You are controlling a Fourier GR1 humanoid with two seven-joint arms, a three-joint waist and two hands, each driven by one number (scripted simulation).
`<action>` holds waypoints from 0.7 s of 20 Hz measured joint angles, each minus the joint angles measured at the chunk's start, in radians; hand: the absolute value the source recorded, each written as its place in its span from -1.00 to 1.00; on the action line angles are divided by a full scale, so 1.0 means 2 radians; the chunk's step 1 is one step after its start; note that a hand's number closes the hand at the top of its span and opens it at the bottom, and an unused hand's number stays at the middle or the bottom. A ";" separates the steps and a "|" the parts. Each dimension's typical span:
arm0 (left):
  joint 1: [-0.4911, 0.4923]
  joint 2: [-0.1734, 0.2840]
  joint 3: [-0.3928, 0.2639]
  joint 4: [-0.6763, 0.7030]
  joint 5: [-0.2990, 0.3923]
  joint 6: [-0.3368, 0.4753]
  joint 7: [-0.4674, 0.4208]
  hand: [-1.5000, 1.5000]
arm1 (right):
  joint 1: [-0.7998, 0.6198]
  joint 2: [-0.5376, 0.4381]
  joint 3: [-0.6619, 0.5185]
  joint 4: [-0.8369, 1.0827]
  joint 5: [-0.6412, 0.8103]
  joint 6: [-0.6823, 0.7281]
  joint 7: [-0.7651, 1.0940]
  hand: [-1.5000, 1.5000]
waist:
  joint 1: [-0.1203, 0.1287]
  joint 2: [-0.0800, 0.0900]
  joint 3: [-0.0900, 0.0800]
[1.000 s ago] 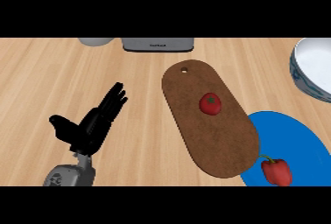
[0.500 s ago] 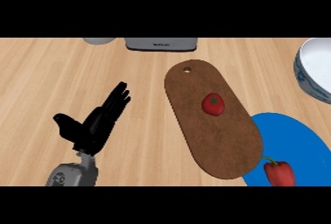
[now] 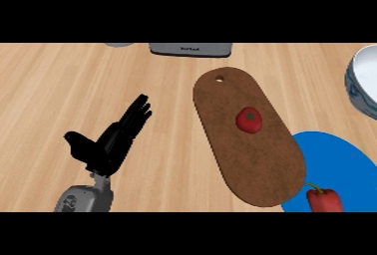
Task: Pick the cupcake from the plate and place it in the bowl
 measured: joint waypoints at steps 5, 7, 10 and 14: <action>-0.012 0.001 0.004 -0.007 0.005 0.001 0.015 0.00 | -0.041 0.002 -0.017 0.097 0.000 -0.005 -0.003 -1.00 | 0.004 0.002 0.001; -0.019 0.000 0.006 -0.001 0.005 0.001 0.012 0.00 | -0.051 0.005 -0.031 0.122 -0.012 -0.009 -0.023 -1.00 | 0.003 0.003 0.001; -0.010 0.000 0.003 -0.008 0.003 0.002 0.016 0.00 | -0.057 0.010 -0.062 0.149 -0.043 -0.013 -0.053 -1.00 | 0.001 0.002 0.002; -0.012 -0.002 0.004 -0.007 0.001 0.009 0.016 0.00 | -0.069 0.015 -0.133 0.160 -0.117 -0.012 -0.101 -1.00 | -0.008 0.000 0.003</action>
